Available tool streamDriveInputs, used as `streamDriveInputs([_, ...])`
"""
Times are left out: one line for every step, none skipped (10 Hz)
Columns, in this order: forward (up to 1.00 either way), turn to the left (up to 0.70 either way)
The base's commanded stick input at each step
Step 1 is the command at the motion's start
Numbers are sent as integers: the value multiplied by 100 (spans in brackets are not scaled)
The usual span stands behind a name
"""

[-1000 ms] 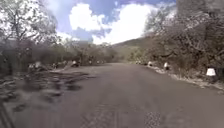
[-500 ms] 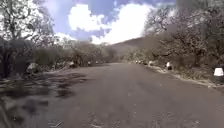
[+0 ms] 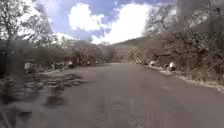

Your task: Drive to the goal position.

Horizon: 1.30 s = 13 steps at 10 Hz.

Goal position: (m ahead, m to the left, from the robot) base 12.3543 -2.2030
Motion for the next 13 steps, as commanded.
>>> streamDriveInputs([70, 0])
streamDriveInputs([70, 0])
streamDriveInputs([70, 0])
streamDriveInputs([70, 0])
streamDriveInputs([70, 0])
streamDriveInputs([70, 0])
streamDriveInputs([70, 0])
streamDriveInputs([70, 0])
streamDriveInputs([70, 0])
streamDriveInputs([70, 0])
streamDriveInputs([70, 0])
streamDriveInputs([70, 0])
streamDriveInputs([70, 0])
